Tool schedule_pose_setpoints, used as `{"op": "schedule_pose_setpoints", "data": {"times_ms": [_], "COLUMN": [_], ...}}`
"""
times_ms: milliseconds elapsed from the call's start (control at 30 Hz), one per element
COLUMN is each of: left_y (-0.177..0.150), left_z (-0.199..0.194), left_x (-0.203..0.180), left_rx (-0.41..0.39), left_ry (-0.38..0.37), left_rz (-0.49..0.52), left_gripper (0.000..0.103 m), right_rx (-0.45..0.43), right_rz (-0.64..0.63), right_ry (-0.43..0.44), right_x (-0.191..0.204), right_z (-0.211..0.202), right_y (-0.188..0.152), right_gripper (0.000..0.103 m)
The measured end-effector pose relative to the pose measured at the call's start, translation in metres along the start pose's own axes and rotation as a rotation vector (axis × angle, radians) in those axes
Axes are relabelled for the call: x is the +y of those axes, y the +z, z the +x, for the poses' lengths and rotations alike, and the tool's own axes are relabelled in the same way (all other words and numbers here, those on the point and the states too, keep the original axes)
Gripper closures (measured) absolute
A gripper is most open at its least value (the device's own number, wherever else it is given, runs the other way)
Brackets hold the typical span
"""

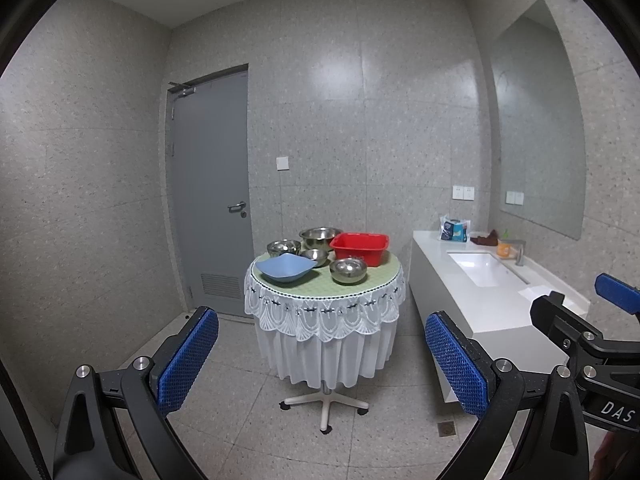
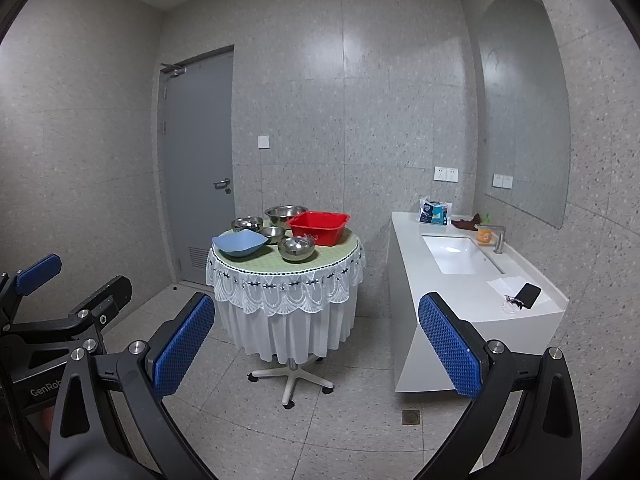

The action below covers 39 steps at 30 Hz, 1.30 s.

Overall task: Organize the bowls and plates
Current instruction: 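Carry both tools toward the table of bowls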

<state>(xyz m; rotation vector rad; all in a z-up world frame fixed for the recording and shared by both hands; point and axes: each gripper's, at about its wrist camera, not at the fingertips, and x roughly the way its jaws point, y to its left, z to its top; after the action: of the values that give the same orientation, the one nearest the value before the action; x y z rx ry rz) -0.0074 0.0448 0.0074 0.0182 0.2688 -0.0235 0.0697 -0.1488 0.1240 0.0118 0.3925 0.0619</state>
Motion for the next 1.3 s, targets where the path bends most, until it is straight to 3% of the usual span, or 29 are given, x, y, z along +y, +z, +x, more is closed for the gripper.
{"op": "schedule_pose_setpoints", "data": {"times_ms": [467, 800, 1000, 1300], "left_y": [0.019, 0.037, 0.051, 0.118], "left_z": [0.069, 0.142, 0.223, 0.404], "left_x": [0.05, 0.068, 0.052, 0.017], "left_rx": [0.016, 0.047, 0.077, 0.111], "left_ry": [-0.034, 0.04, 0.092, 0.119], "left_rz": [0.031, -0.015, -0.032, -0.053], "left_gripper": [0.001, 0.001, 0.001, 0.001], "right_rx": [0.013, 0.043, 0.071, 0.081], "right_rz": [0.048, 0.012, -0.018, -0.04], "right_ry": [-0.035, 0.036, 0.097, 0.168], "right_x": [0.031, 0.058, 0.061, 0.03], "right_z": [0.048, 0.118, 0.192, 0.34], "right_y": [0.007, 0.02, 0.026, 0.075], "right_gripper": [0.0, 0.0, 0.0, 0.0]}}
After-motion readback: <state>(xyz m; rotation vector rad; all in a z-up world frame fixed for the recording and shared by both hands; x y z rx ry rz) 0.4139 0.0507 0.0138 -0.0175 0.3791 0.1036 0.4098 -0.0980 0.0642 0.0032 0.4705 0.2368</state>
